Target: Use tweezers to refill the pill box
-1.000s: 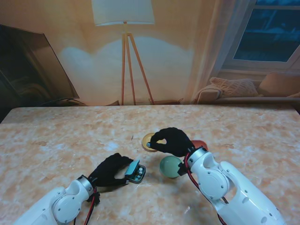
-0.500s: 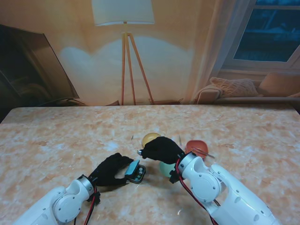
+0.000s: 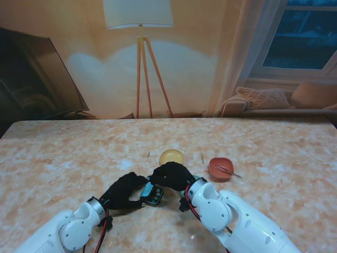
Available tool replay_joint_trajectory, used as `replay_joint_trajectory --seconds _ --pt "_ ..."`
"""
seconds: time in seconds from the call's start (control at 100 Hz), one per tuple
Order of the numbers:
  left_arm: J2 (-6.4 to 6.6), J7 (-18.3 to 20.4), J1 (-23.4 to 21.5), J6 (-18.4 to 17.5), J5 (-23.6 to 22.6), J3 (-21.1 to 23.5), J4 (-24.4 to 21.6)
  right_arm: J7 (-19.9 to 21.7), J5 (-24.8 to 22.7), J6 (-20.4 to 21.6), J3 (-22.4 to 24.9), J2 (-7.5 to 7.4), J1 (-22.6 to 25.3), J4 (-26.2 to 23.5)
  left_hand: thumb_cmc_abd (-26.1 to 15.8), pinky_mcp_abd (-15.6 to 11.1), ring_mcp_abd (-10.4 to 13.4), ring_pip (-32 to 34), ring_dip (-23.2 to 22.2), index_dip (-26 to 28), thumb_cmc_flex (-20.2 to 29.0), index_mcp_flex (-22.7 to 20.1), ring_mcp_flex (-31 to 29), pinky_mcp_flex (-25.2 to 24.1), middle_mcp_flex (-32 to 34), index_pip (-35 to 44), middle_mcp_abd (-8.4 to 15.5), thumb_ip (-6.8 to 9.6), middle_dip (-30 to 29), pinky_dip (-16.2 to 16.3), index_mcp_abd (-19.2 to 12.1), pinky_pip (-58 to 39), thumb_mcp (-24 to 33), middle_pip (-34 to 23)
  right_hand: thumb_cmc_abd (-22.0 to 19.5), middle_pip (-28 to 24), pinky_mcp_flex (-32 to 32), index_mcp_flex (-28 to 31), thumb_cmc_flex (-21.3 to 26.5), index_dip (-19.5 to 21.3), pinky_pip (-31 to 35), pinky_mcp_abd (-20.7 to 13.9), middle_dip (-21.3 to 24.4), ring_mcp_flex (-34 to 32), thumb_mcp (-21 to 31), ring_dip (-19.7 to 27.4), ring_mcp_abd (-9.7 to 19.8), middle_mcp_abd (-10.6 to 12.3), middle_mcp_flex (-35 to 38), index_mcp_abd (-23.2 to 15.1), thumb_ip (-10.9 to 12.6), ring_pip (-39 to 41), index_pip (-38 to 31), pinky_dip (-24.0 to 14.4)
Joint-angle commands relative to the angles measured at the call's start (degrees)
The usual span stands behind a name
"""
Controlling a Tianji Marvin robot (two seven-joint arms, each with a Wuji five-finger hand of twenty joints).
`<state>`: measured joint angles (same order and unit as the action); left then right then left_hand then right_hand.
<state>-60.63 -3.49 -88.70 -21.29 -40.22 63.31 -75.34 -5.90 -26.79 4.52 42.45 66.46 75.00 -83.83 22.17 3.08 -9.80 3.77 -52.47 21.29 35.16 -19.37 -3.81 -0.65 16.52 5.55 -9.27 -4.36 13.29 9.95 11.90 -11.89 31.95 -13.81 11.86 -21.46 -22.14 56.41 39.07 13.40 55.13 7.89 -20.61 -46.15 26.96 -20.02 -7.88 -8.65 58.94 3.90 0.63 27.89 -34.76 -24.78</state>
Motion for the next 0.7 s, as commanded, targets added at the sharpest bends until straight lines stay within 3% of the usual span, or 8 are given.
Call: replay_joint_trajectory --seconds 0.0,0.69 --pt "-0.37 2.11 -1.86 0.13 -0.44 -0.95 1.90 0.96 -0.06 -0.36 -0.80 0.86 -0.01 0.53 0.02 -1.77 -1.95 4.94 -1.36 0.80 0.78 -0.87 -6.42 7.61 1.15 0.09 0.95 -0.45 0.83 4.51 -0.68 -14.40 -0.21 -0.65 -2.27 0.51 1.06 -0.62 0.56 -0.56 -0.72 -2.54 0.42 0.50 -0.78 0.89 1.69 0.74 -0.50 -1.37 -0.05 -0.80 0.04 1.03" --pt "-0.48 1.65 -2.21 0.12 -0.37 -0.37 1.95 2.85 2.35 -1.11 -3.42 1.05 -0.60 6.09 -0.25 -1.80 -1.96 4.94 -1.37 0.87 0.80 -0.88 -6.44 7.62 1.24 0.02 0.90 -0.45 0.87 4.47 -0.65 -14.35 -0.63 -0.63 -3.24 -0.37 1.45 -0.41 0.12 0.23 0.26 -2.19 0.08 0.46 -1.98 0.50 1.08 0.18 -0.59 -1.02 0.45 -0.17 0.11 1.48"
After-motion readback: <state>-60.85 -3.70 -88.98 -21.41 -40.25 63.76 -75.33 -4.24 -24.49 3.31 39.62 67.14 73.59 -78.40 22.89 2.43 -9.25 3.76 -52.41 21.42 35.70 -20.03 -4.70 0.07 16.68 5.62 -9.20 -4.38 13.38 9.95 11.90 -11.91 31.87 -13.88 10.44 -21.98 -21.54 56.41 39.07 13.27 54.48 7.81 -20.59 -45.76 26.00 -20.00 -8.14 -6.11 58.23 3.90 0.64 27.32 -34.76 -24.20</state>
